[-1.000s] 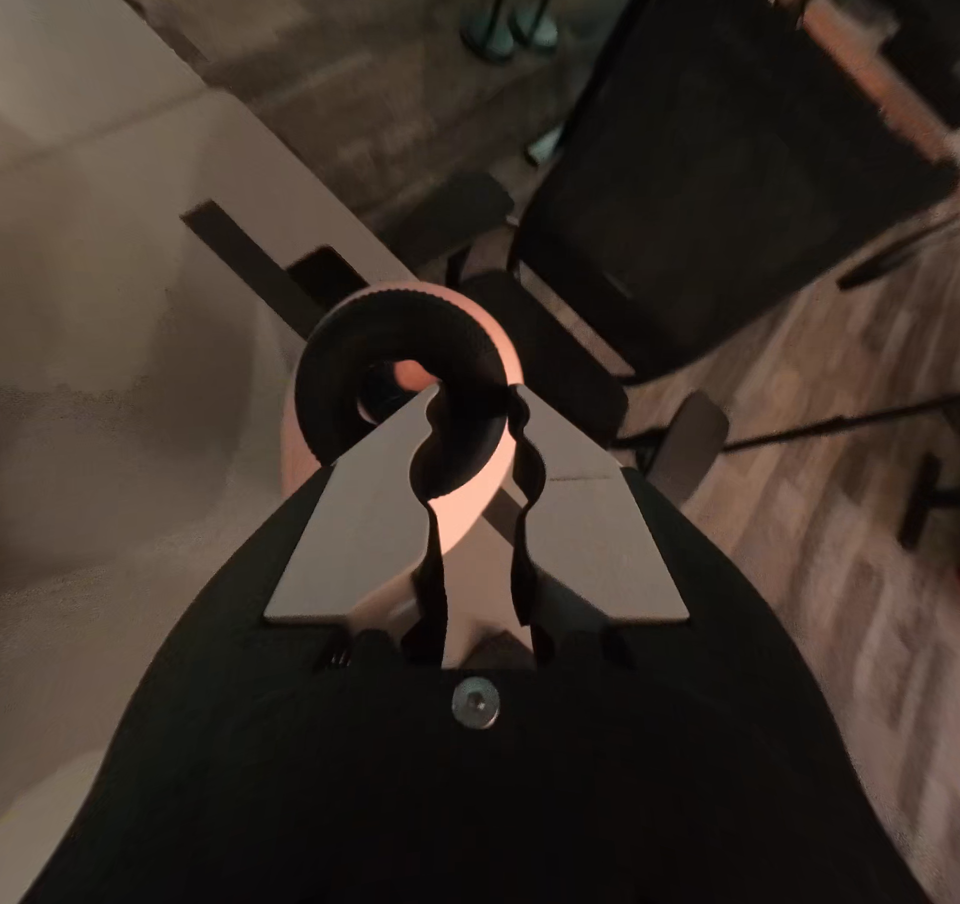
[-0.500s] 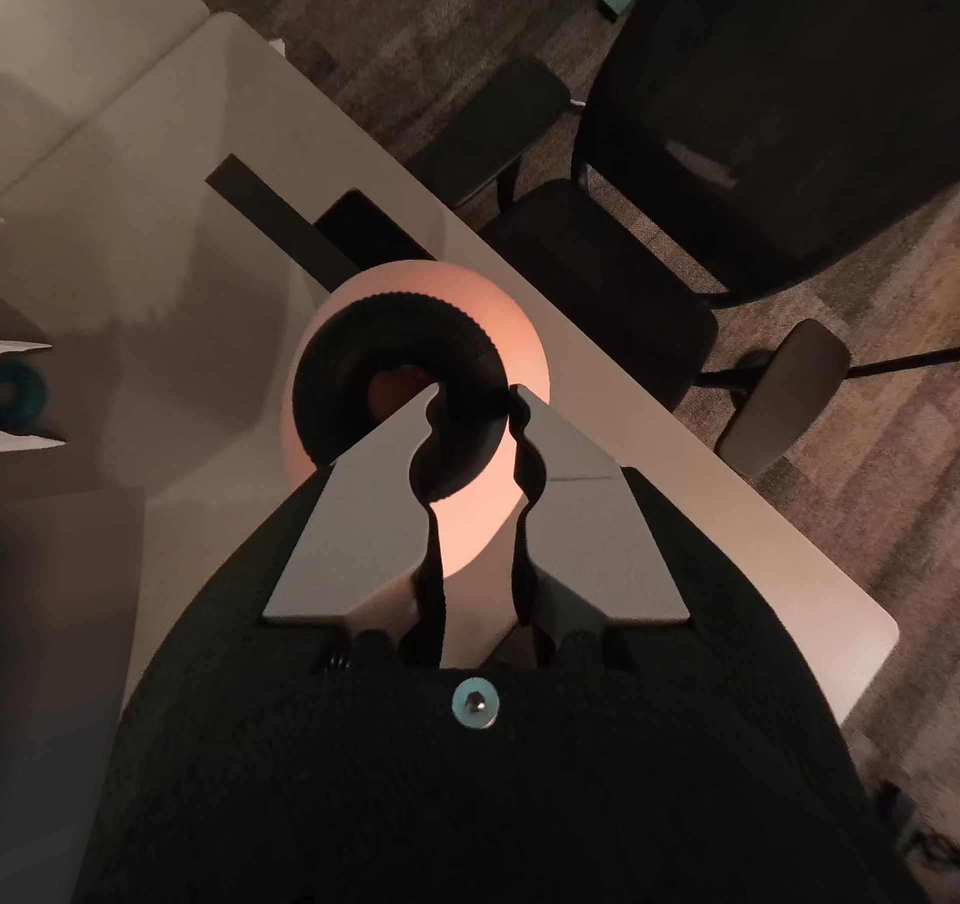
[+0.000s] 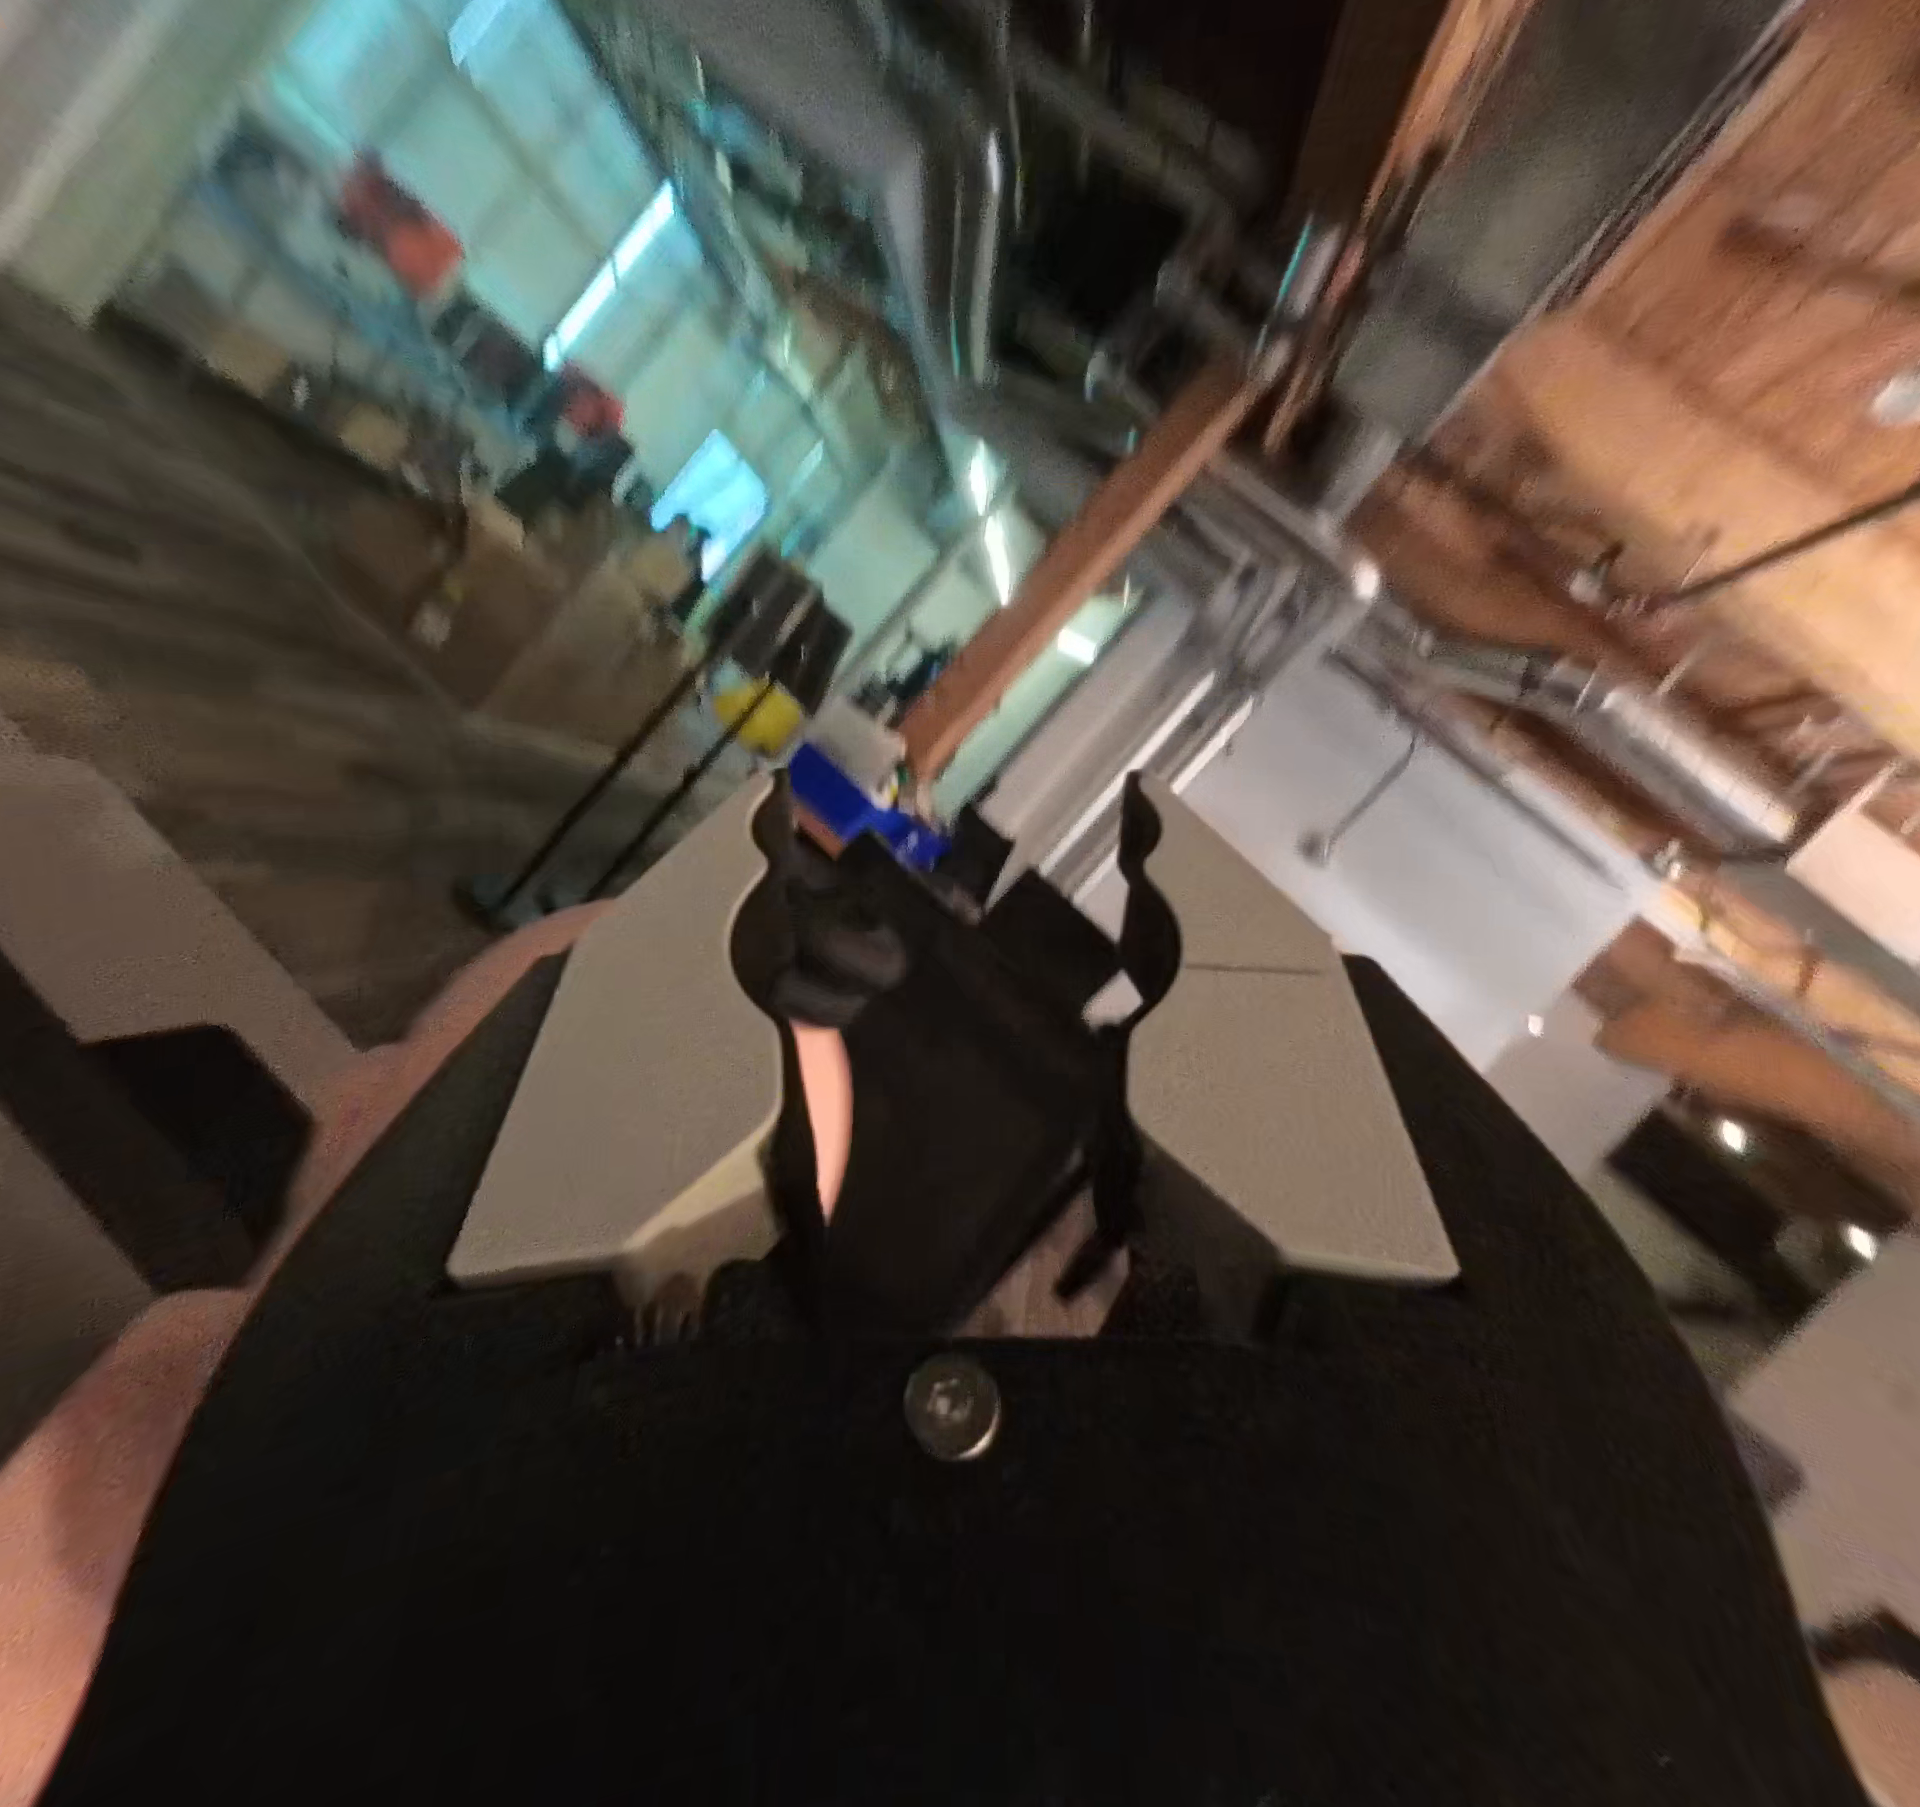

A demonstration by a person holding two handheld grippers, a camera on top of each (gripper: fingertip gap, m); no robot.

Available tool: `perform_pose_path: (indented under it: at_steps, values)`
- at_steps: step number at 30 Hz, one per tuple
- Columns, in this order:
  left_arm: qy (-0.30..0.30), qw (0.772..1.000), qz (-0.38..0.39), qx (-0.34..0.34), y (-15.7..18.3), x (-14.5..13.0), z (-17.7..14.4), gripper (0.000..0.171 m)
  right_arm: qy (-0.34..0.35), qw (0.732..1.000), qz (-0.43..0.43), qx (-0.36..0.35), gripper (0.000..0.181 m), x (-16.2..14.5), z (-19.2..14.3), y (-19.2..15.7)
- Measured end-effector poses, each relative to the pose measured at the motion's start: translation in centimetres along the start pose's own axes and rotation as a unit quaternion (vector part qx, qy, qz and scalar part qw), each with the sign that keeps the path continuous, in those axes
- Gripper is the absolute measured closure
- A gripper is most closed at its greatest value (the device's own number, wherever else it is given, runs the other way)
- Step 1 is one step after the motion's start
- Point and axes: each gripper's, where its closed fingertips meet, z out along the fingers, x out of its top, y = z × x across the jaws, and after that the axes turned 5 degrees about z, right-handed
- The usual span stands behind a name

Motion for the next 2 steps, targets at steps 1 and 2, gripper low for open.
perform_pose_path:
  at_steps: [1,2]
  values:
    - [0.003,1.0,-0.011,-0.006,-0.1,-0.1,-0.4,0.054,0.034,0.999,-0.007,0.001,0.125,-0.4,-2.6,-2.5]
    - [0.008,1.0,-0.022,-0.009,-0.4,-0.3,-0.9,0.06,0.051,0.999,-0.013,0.01,0.126,-1.6,-5.0,-5.5]
